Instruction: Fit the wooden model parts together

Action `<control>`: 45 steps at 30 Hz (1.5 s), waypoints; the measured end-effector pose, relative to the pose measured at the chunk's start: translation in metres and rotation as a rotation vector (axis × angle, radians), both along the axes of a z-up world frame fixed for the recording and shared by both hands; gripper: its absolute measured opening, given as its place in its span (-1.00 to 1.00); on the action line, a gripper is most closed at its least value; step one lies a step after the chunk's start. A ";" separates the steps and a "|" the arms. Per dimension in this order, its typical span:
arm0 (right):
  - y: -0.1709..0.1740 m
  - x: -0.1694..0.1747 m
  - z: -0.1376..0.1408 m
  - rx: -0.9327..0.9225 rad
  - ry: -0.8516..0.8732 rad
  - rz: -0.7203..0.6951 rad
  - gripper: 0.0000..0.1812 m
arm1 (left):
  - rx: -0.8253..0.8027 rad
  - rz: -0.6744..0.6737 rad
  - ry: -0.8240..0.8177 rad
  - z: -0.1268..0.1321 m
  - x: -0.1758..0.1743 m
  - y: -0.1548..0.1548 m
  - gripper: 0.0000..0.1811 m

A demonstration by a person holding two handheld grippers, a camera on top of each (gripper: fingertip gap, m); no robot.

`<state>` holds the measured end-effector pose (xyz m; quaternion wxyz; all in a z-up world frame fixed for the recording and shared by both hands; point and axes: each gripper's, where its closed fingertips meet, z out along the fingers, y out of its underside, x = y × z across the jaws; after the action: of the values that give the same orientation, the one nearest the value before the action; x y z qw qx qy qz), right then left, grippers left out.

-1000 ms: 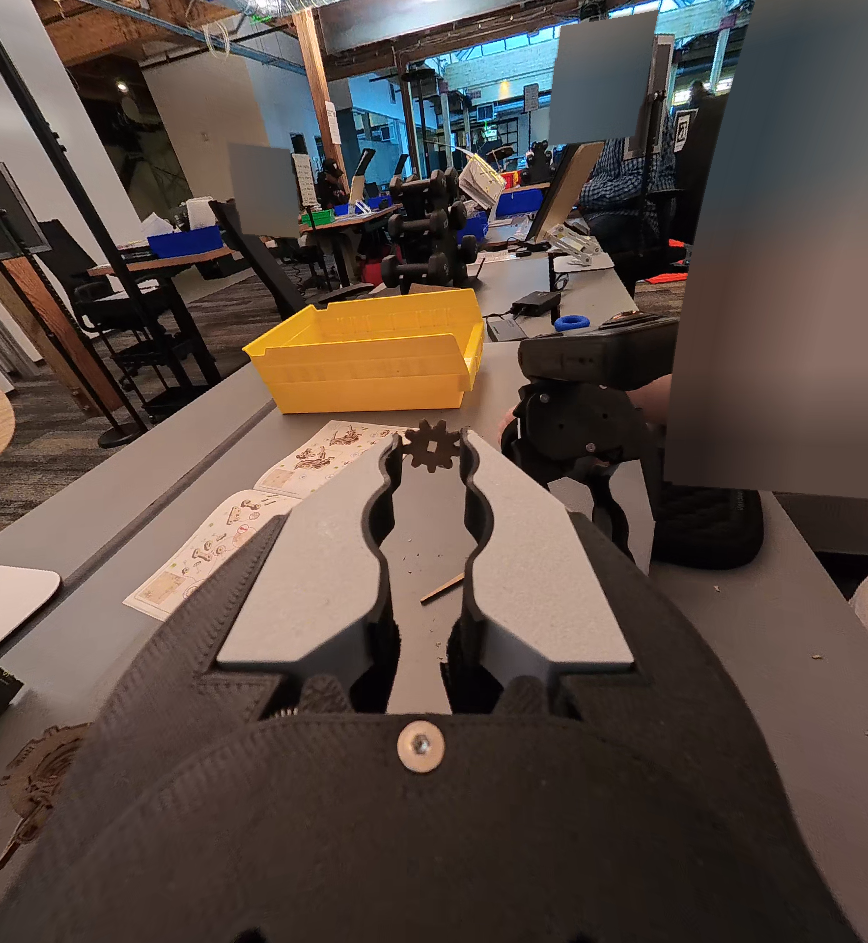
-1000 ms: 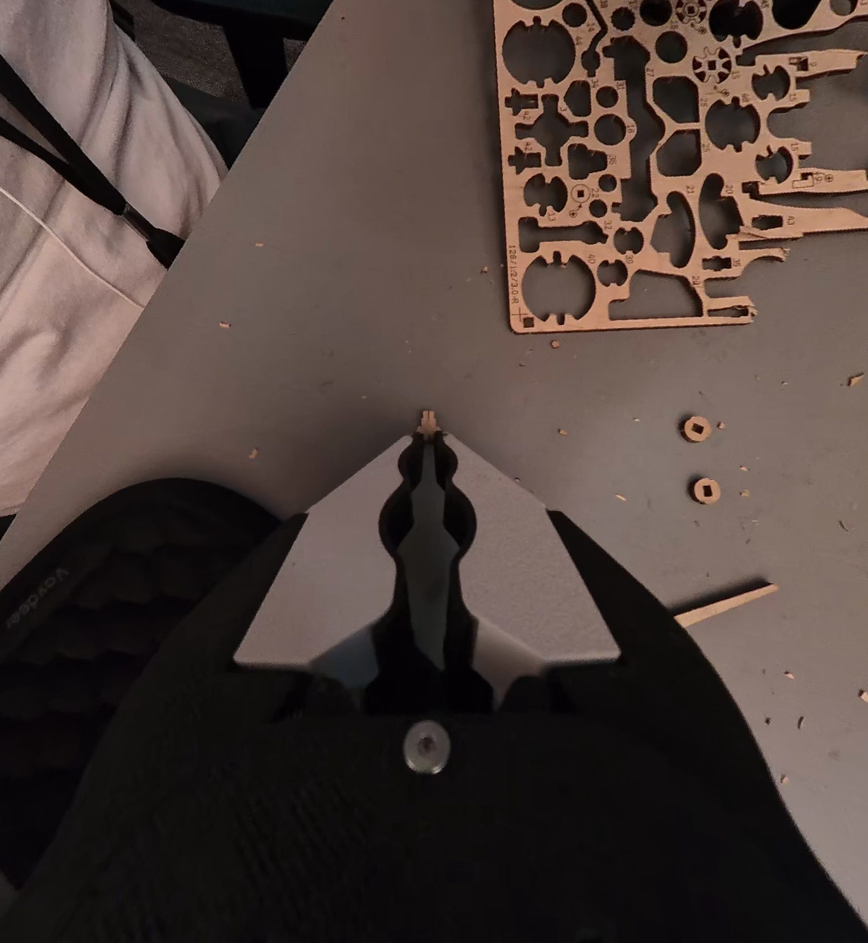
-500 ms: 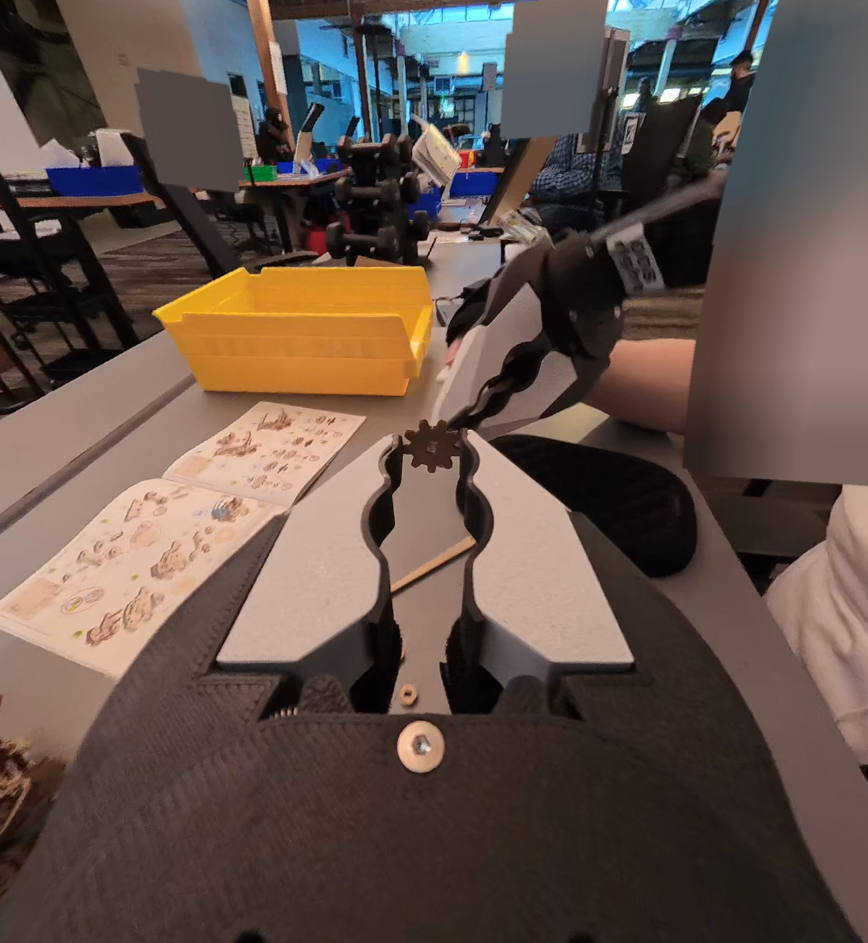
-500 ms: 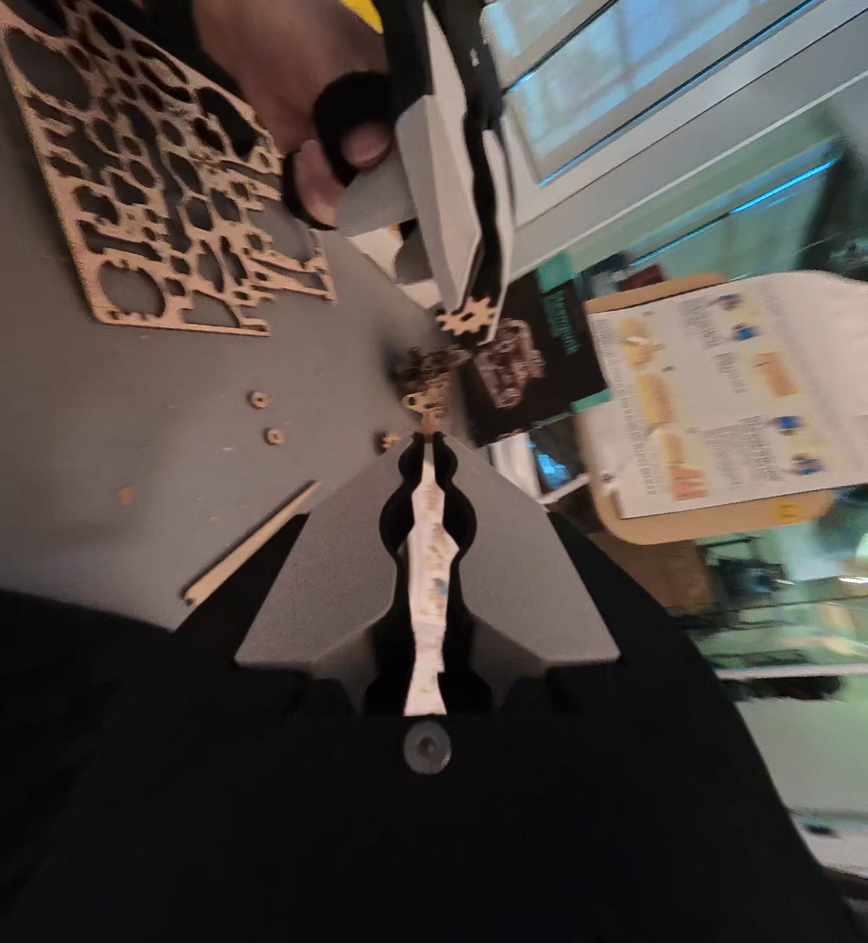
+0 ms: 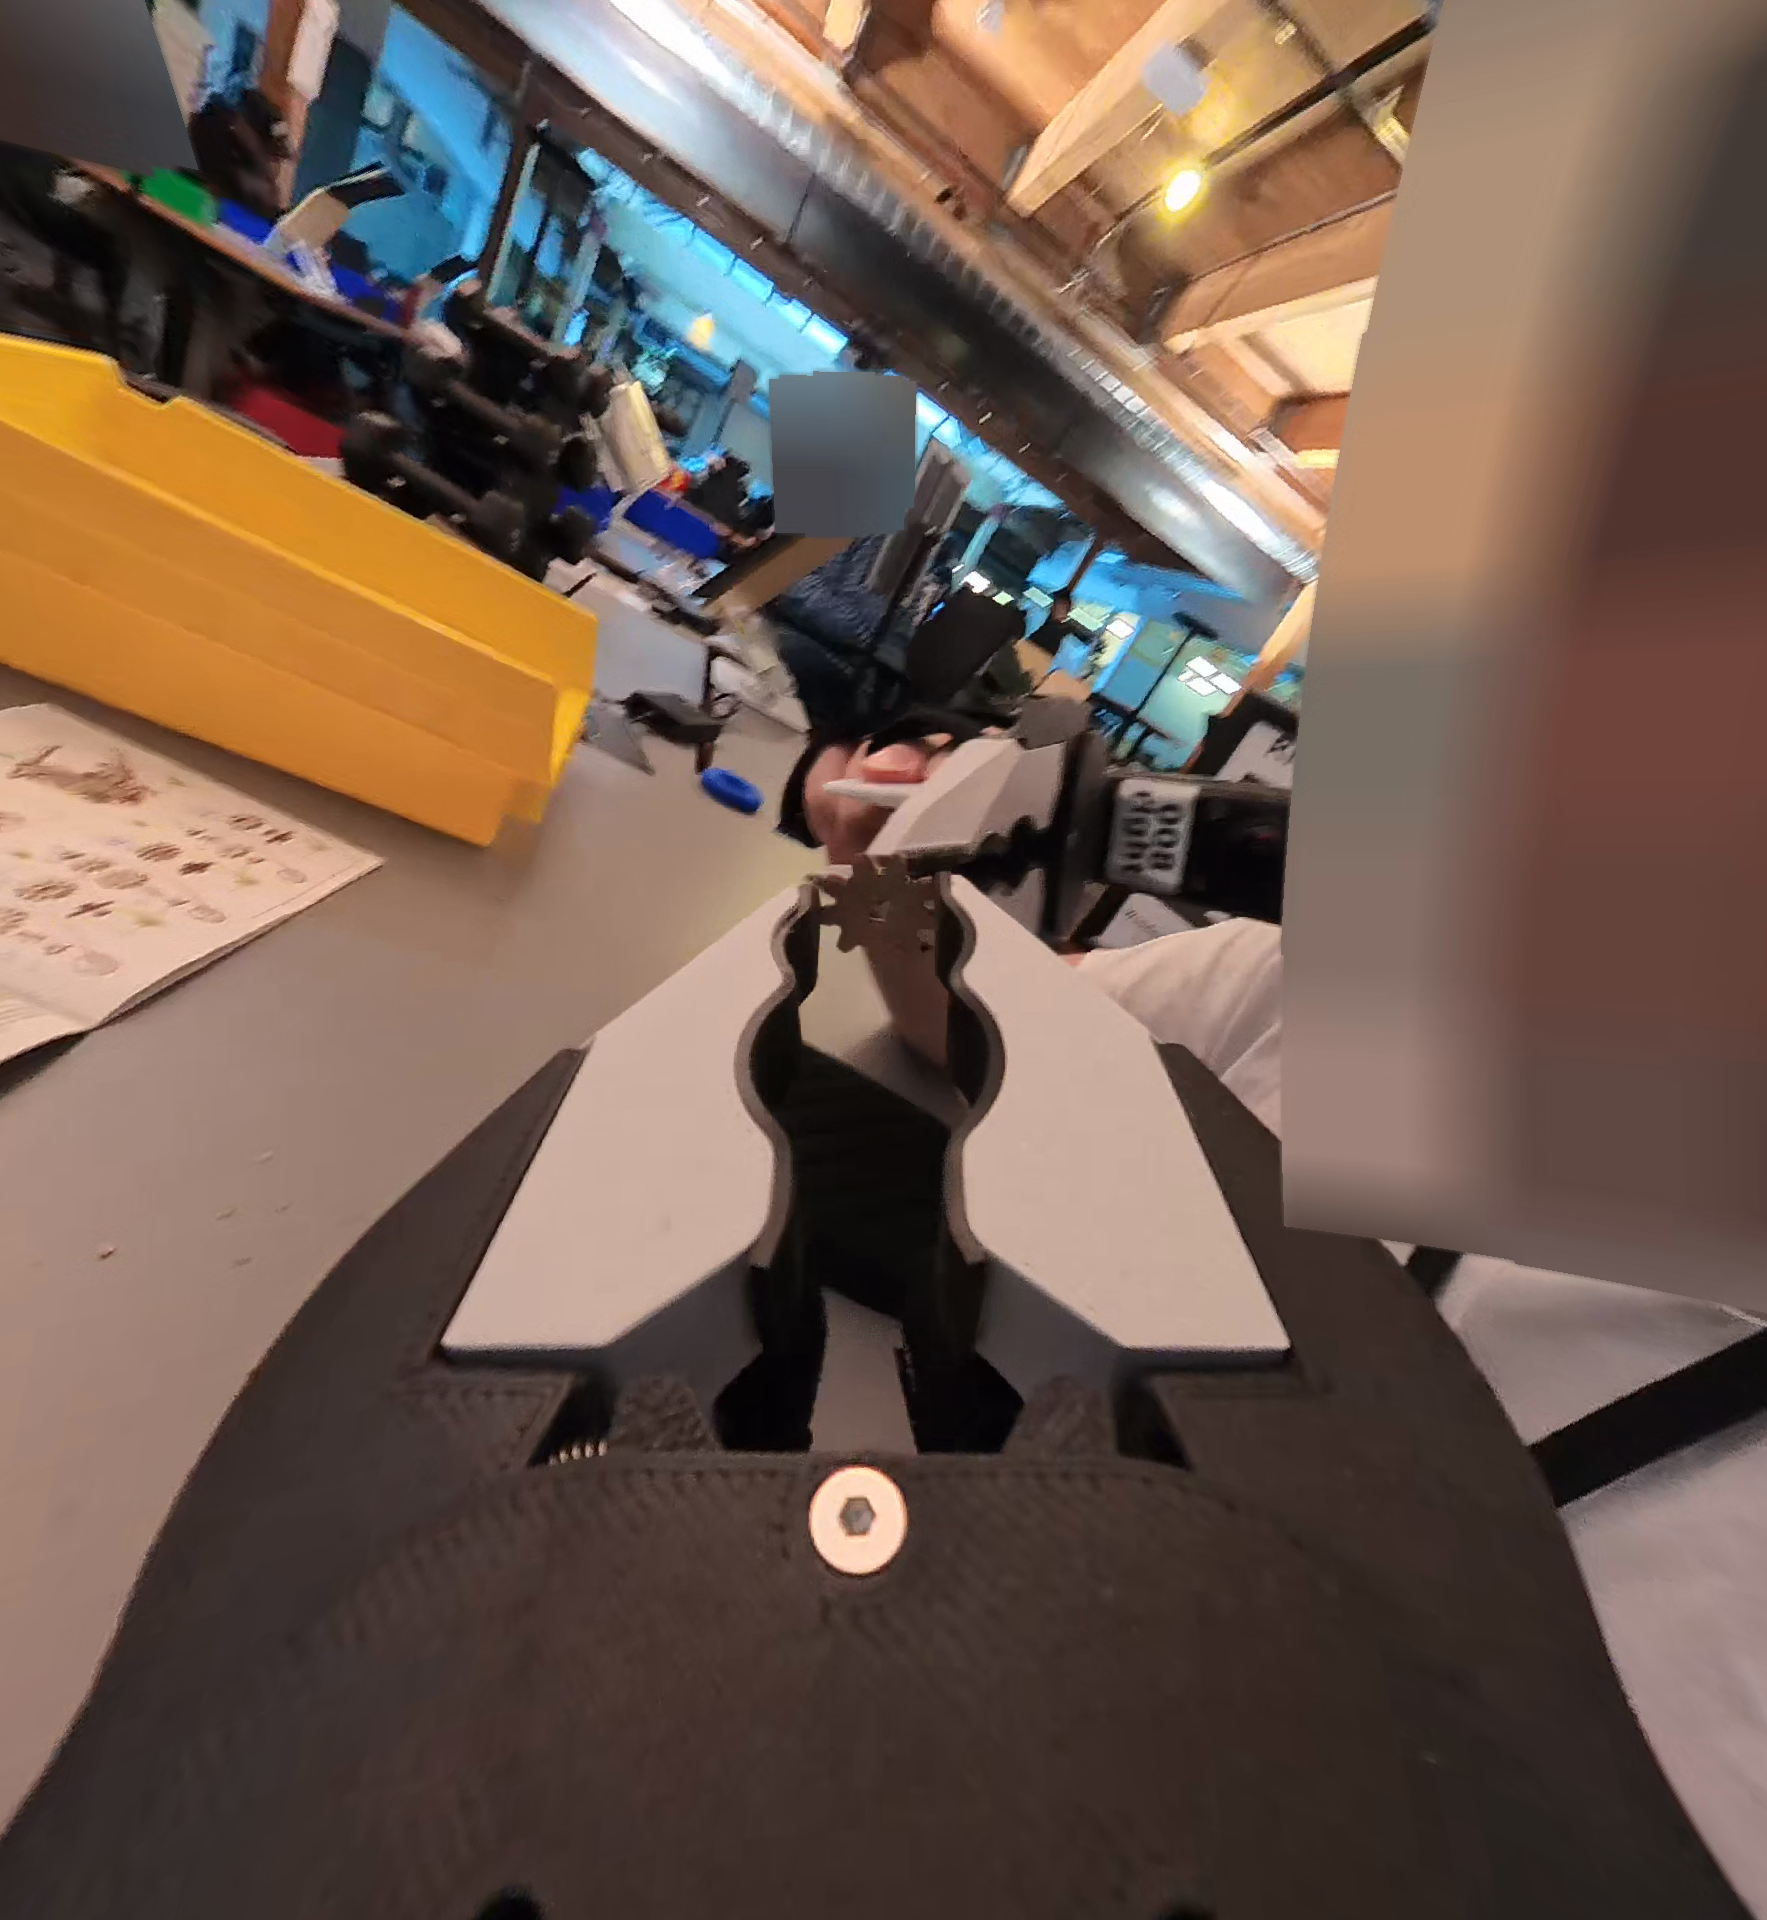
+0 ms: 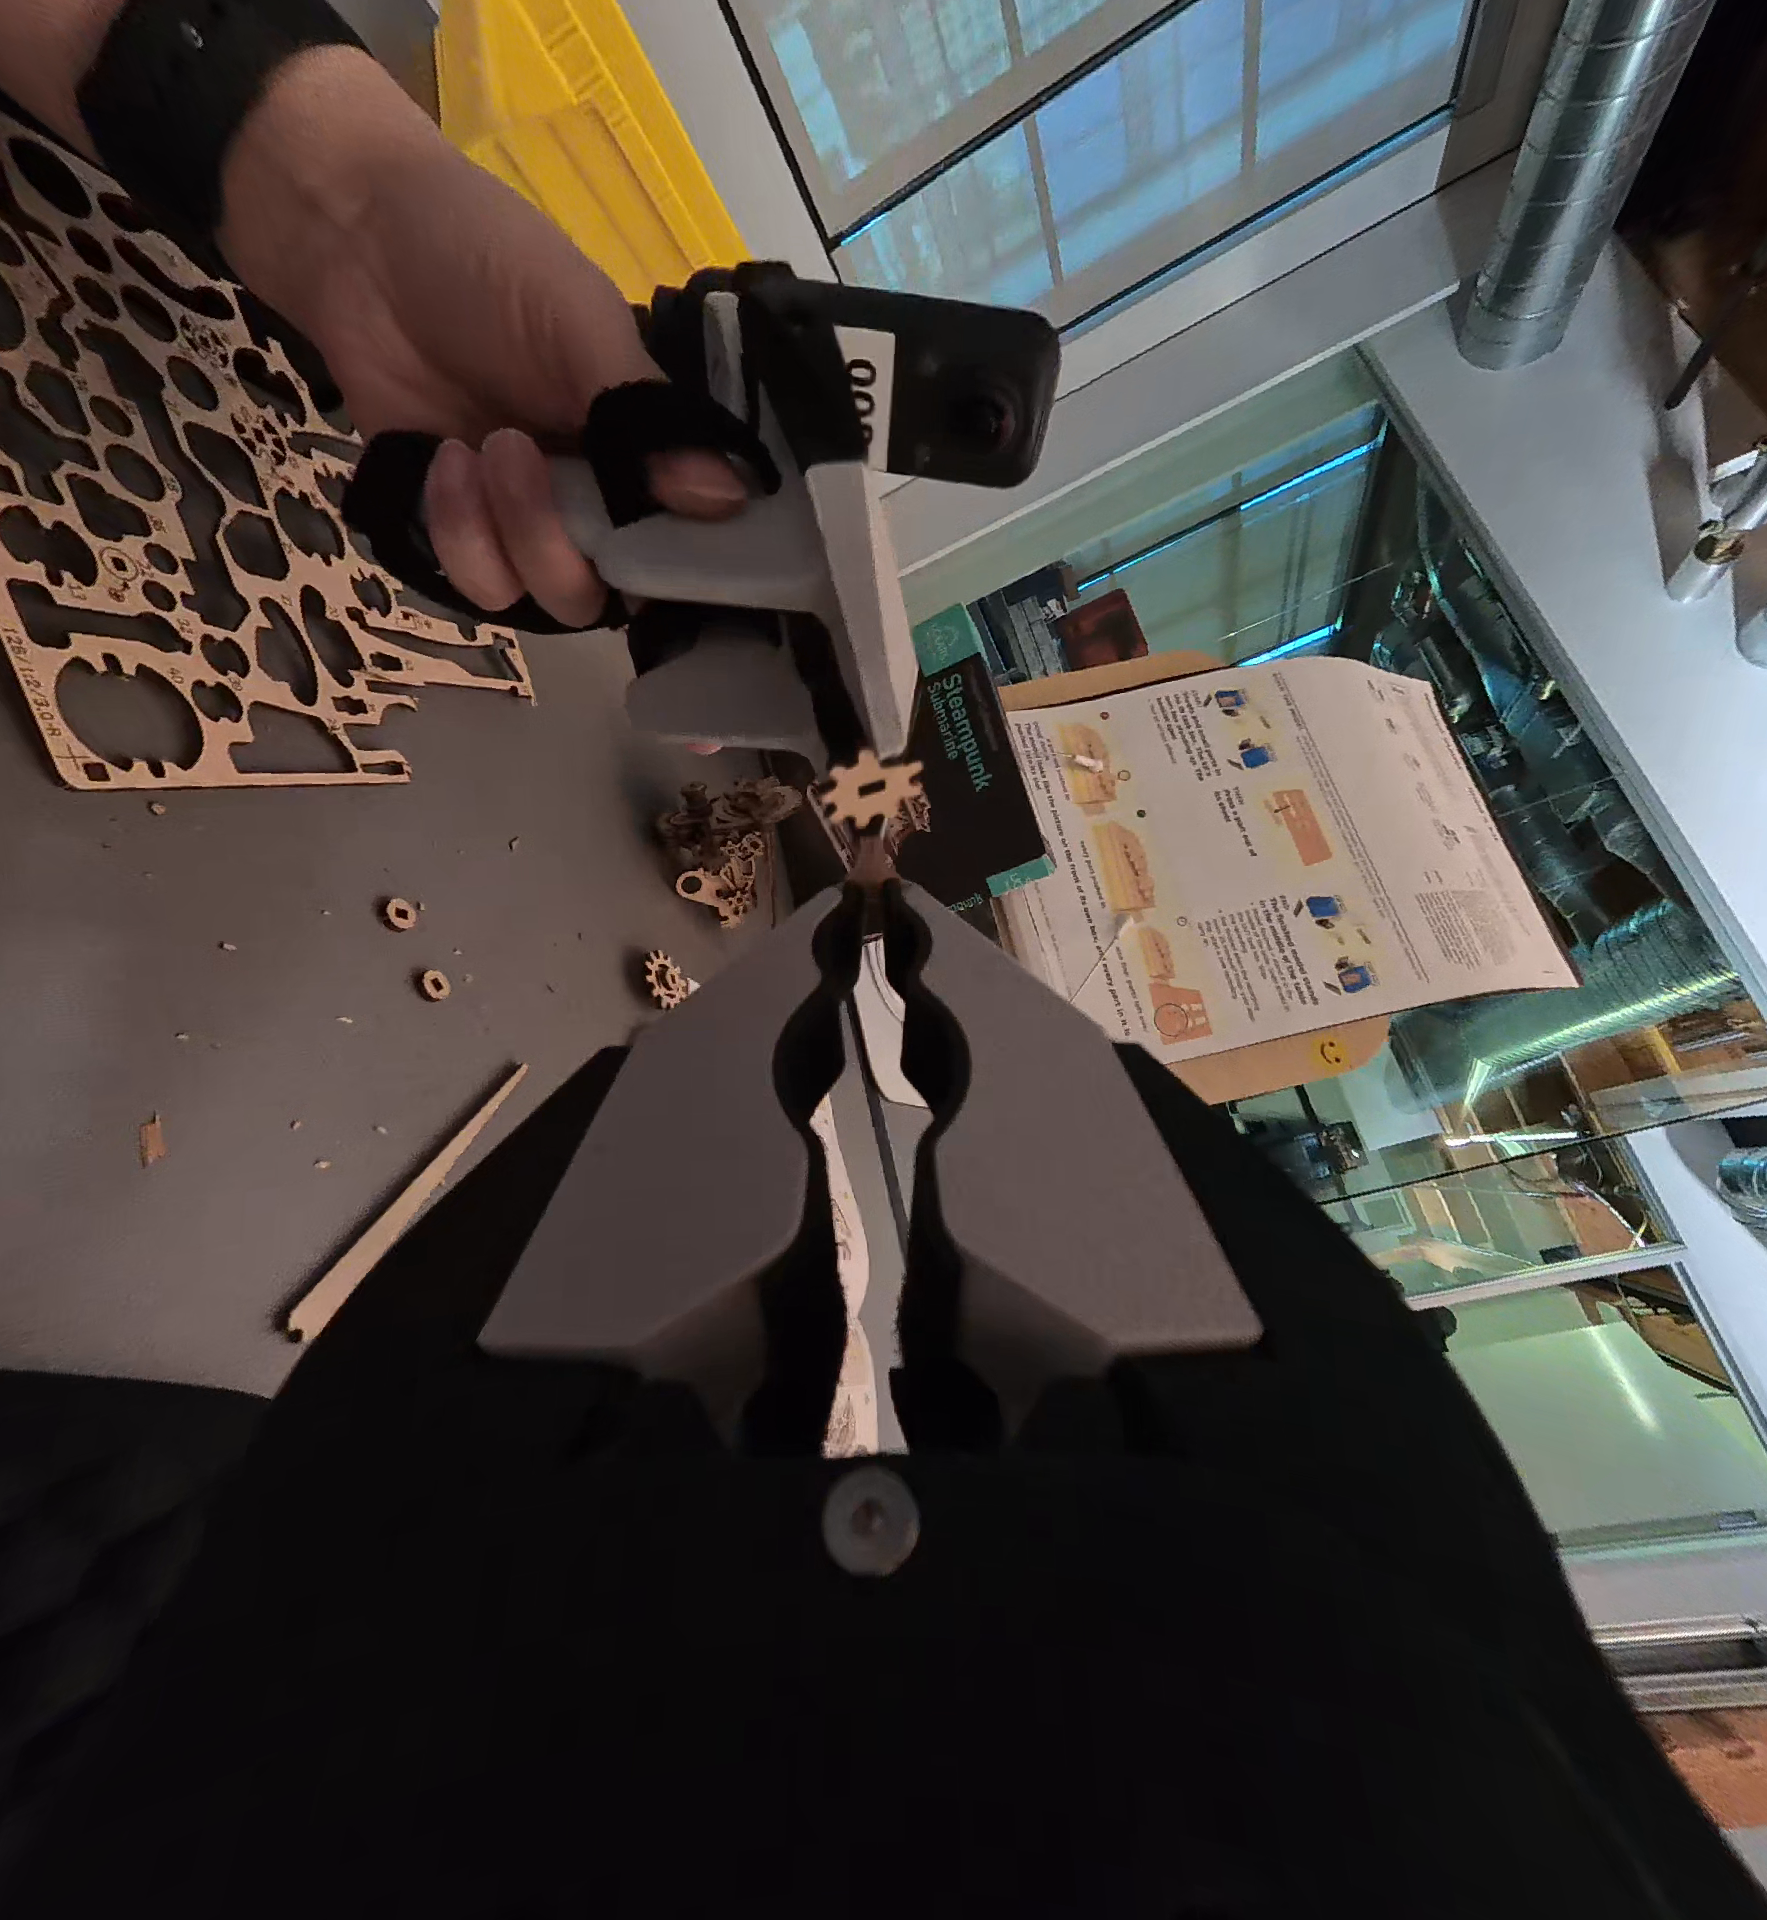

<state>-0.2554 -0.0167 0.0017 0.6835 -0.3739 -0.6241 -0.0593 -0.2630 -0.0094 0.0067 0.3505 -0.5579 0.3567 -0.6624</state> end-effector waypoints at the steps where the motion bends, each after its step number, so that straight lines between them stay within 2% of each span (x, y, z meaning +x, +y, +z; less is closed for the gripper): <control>1: 0.000 -0.001 -0.002 -0.013 -0.001 -0.004 -0.97 | 0.004 0.003 0.008 -0.001 0.002 0.000 -0.78; 5: 0.000 -0.004 -0.006 -0.069 -0.004 -0.010 -0.98 | 0.030 0.020 0.039 -0.007 0.008 -0.002 -0.78; 21: 0.010 -0.002 -0.018 0.011 -0.111 -0.100 -0.97 | -0.034 0.060 0.102 -0.019 0.013 0.000 -0.78; 24: 0.011 -0.002 -0.021 -0.022 -0.112 -0.111 -0.97 | -0.012 0.080 0.129 -0.023 0.013 0.001 -0.78; 29: 0.011 -0.002 -0.022 0.030 -0.145 -0.119 -0.97 | 0.052 0.119 0.186 -0.028 0.014 0.002 -0.78; 35: 0.009 -0.003 -0.019 -0.010 -0.087 -0.090 -0.98 | 0.073 0.136 0.182 -0.026 0.014 0.002 -0.79; 45: 0.008 -0.003 -0.007 -0.113 0.047 -0.052 -0.98 | 0.023 0.144 0.077 -0.013 0.014 0.002 -0.78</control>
<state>-0.2581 -0.0087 -0.0057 0.6739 -0.4295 -0.6003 -0.0328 -0.2488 -0.0078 -0.0063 0.3894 -0.6032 0.3366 -0.6093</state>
